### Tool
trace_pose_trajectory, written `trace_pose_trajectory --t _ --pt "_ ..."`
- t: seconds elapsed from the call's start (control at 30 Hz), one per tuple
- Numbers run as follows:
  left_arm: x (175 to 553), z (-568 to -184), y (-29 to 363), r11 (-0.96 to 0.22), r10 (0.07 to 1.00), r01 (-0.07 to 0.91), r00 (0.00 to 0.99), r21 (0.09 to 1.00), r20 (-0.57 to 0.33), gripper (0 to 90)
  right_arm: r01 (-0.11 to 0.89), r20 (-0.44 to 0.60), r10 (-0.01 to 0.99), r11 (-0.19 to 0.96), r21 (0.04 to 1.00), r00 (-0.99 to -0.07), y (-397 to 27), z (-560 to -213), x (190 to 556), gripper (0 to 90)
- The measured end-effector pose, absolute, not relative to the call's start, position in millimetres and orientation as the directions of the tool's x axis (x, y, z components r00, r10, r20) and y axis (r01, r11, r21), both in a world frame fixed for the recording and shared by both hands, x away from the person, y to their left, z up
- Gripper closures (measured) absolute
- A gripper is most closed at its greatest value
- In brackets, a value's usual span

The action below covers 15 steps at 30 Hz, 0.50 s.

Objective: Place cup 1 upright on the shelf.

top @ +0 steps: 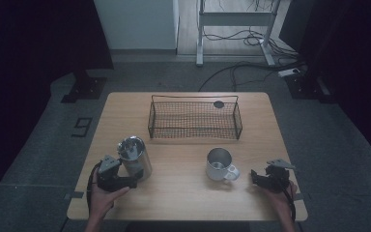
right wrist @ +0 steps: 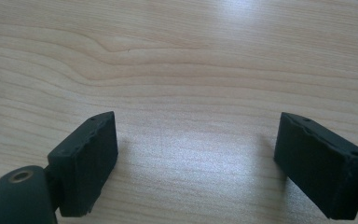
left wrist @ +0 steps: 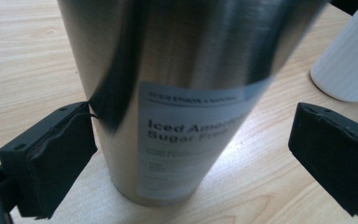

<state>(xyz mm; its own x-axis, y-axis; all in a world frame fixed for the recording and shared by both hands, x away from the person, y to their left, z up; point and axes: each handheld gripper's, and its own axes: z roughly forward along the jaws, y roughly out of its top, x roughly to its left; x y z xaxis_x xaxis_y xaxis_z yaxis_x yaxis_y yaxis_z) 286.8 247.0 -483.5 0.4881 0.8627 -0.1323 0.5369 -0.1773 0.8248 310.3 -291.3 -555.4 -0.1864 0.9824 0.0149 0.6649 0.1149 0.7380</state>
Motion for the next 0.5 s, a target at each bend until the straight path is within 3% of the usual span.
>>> trace_pose_trajectory --t 0.5 --pt "303 -490 244 -0.184 0.872 0.517 0.479 0.836 -0.104 0.9 0.666 0.013 0.984 0.112 0.738 -0.179 -292 -555 310 13.0"
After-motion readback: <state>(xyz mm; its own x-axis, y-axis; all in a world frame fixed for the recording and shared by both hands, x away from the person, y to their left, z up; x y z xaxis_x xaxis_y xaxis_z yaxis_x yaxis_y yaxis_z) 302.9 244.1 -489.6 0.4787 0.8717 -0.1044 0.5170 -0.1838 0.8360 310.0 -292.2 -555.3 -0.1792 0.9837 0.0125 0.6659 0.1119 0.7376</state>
